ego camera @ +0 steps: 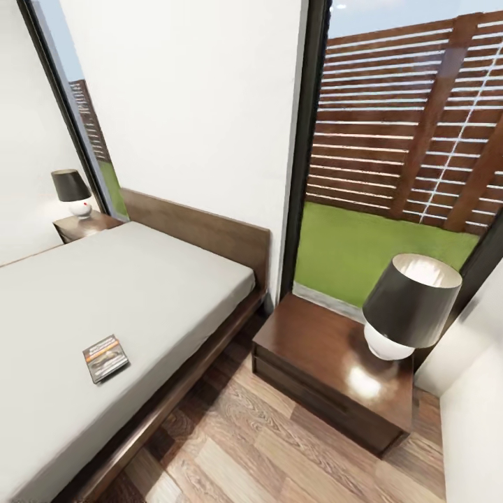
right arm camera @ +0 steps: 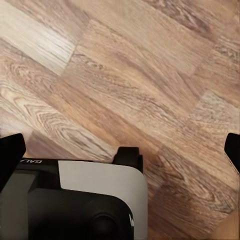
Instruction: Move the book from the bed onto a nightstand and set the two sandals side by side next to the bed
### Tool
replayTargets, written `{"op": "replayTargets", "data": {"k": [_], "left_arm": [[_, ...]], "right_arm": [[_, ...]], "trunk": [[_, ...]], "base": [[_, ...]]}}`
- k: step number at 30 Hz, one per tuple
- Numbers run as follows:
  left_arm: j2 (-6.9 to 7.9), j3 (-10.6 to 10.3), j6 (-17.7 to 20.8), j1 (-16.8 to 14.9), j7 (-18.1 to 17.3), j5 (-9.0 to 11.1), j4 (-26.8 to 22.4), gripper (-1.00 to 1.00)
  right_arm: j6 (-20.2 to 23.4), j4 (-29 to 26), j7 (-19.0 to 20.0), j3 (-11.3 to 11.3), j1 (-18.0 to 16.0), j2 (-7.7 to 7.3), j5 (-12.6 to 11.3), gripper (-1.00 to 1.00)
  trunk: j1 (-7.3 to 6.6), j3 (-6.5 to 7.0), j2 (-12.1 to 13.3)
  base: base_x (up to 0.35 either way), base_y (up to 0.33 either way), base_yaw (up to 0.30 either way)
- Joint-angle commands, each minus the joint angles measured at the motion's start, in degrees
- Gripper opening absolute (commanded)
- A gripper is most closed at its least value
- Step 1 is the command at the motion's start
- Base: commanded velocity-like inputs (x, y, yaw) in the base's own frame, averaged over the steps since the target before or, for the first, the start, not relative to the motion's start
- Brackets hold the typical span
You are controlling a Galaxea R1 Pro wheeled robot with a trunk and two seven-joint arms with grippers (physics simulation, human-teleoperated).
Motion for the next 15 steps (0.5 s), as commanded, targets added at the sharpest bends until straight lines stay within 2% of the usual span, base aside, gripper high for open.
{"op": "replayTargets", "data": {"k": [1, 15], "left_arm": [[0.02, -0.49, -0.19, -0.05, -0.07, 0.57, 0.05, 1.0], [-0.13, -0.49, -0.21, -0.05, -0.07, 0.57, 0.05, 1.0]], "right_arm": [[0.4, -0.13, 0.34, -0.49, 0.01, 0.08, 0.28, 1.0], [0.4, -0.13, 0.24, -0.49, 0.01, 0.55, 0.36, 1.0]], "trunk": [[0.01, -0.05, -0.03], [0.01, -0.05, -0.03]], "base": [[0.14, -0.121, 0.286], [0.124, -0.118, 0.286]]}}
